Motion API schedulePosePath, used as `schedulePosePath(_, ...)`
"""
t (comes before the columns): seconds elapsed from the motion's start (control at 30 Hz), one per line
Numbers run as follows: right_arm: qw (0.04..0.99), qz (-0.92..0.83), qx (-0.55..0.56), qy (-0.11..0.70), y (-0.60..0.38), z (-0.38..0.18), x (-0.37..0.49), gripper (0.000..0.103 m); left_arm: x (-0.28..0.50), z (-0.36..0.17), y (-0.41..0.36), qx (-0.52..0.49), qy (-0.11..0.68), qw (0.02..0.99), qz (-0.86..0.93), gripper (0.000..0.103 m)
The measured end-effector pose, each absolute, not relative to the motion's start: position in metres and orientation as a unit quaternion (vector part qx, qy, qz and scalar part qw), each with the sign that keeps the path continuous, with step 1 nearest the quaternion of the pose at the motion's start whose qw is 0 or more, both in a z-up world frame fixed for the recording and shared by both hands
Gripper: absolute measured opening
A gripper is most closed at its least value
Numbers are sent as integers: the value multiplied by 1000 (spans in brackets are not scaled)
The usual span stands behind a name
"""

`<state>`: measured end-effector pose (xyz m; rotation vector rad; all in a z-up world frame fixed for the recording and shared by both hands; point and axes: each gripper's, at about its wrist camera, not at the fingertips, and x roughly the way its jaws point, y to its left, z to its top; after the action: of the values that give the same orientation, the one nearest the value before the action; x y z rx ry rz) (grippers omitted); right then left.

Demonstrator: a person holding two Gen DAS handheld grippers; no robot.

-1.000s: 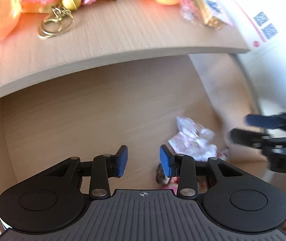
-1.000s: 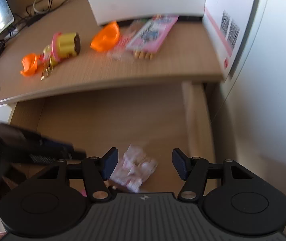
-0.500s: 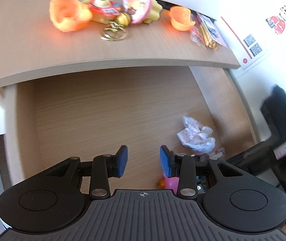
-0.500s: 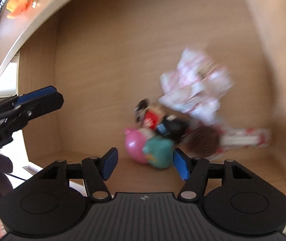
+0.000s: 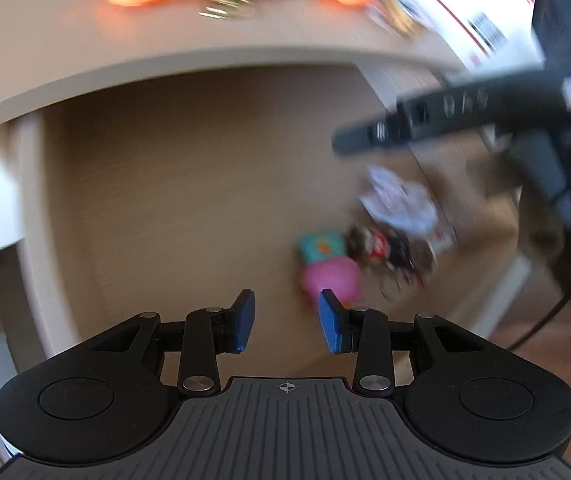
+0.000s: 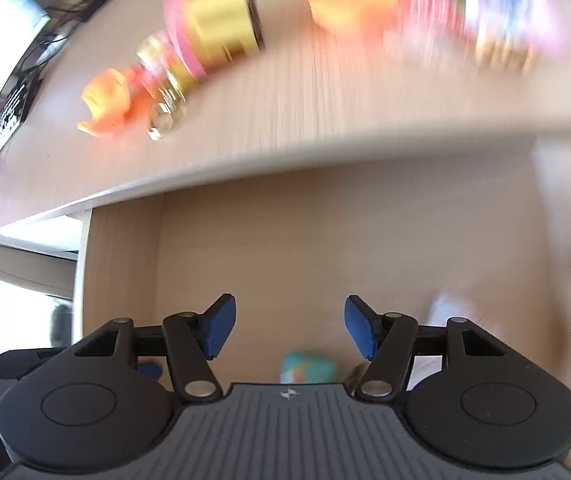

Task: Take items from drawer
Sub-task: 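Lower the left tool into the drawer and grasp the pink bird toy, then lift the bird toy with left tool while right tool grasps pink checked tissue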

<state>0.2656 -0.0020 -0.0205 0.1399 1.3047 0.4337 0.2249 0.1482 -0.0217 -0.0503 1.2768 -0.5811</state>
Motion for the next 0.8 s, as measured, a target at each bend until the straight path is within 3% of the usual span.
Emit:
schedulePosePath(0.17,828,172,-26,532,-14,10,237,61,241,-36,115,-17,614,741,-273,39)
schedulePosePath(0.3,852,145,-14,503,-45,19,229,61,249,-57,98,-17,649,718,-251,39)
schedulePosePath(0.43,868,128,-38,479,-74,21,213,61,254,-74,88,-47,675,694,-248,51)
schedulePosePath(0.8,880,106,-72,457,-88,25,212,62,258,-77,70,-42,657,716,-232,42)
